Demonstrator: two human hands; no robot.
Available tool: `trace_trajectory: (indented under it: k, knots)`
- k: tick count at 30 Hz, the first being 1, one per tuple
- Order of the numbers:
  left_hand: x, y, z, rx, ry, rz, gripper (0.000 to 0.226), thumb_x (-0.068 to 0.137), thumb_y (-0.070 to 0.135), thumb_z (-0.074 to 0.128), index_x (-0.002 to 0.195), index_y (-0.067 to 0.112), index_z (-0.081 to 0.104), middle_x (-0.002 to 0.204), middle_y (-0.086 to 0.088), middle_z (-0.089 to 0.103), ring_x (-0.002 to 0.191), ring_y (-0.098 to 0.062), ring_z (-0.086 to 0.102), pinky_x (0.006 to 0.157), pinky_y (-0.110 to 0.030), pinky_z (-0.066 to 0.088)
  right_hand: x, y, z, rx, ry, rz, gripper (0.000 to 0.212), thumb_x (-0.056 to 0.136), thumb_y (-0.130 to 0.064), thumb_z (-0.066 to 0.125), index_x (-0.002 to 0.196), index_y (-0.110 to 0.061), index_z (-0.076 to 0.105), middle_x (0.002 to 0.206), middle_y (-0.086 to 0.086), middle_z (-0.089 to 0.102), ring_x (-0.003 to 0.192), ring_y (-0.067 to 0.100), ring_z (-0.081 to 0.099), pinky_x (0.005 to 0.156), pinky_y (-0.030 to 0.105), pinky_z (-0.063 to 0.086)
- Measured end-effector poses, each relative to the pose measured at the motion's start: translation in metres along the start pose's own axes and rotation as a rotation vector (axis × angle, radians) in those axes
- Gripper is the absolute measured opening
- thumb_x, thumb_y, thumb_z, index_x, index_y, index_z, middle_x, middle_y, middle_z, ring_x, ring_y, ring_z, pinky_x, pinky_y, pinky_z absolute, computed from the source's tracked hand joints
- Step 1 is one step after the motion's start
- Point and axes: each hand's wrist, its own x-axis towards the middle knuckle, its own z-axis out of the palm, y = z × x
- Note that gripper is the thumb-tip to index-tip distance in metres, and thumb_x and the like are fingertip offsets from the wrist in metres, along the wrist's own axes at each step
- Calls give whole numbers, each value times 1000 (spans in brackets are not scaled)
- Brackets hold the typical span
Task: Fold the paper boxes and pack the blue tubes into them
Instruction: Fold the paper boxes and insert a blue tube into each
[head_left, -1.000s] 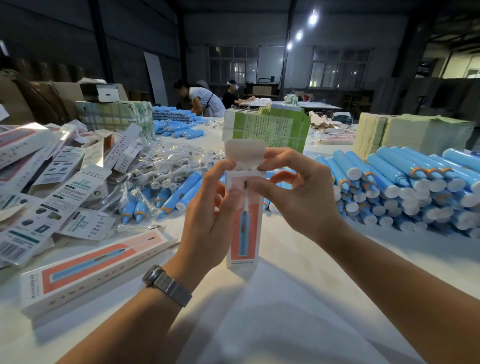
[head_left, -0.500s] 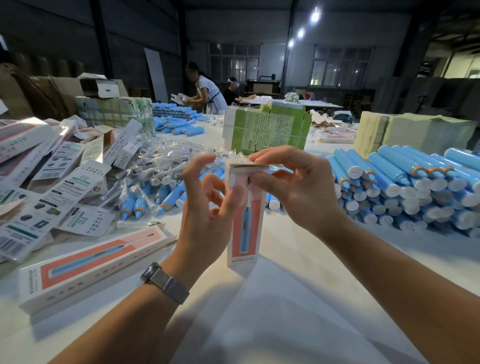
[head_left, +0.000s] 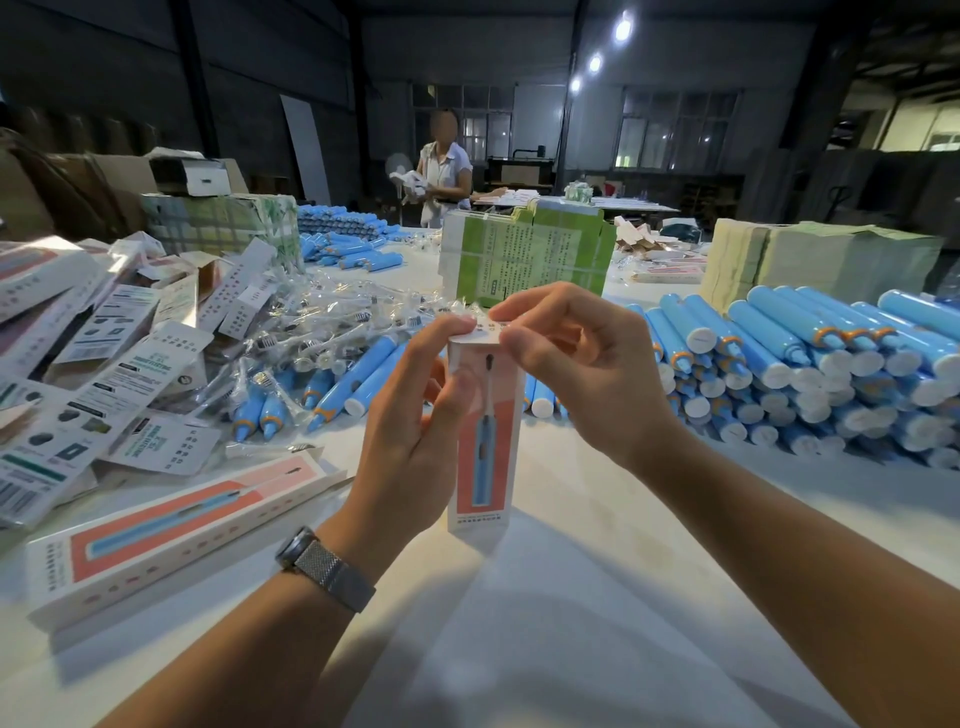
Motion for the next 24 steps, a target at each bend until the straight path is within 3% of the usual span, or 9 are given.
trace_trajectory:
  k: [6,10,14,20,24]
  knots:
    - [2,7,7,-174,53,-48,18,96,36,45,112,37,53,91,21,59,83,-3,56,72,-13,44,-2,2,0,-126,-12,-57,11,84,-8,71,91,-15,67,99,2,70,90,26,68,82,36,58]
    - [7,11,6,-204,106,-73,15,95,41,47,97,52,57,88,19,61,79,-7,57,72,-26,45,-1,-2,2,-167,-20,-118,14,85,-4,70,95,-14,69,96,-1,67,90,18,68,80,33,58]
    - [9,12,7,-143,112,-60,17,97,39,45,95,53,55,91,18,61,80,-11,57,72,-31,45,1,-5,1,-175,-10,-107,12,83,-5,72,90,-15,70,93,-3,68,88,15,69,79,26,56]
    - [9,12,6,-110,108,-36,10,100,35,45,98,37,54,92,19,61,80,-8,59,71,-24,47,0,-3,1,-260,-11,-94,6,87,-9,71,92,-10,71,96,4,68,85,18,67,75,28,57]
    - [9,11,6,-87,100,-35,11,100,36,45,98,42,54,91,20,61,80,-7,59,71,-23,46,1,-6,1,-323,6,-136,4,86,-5,70,89,-5,72,90,6,67,82,18,68,74,28,58]
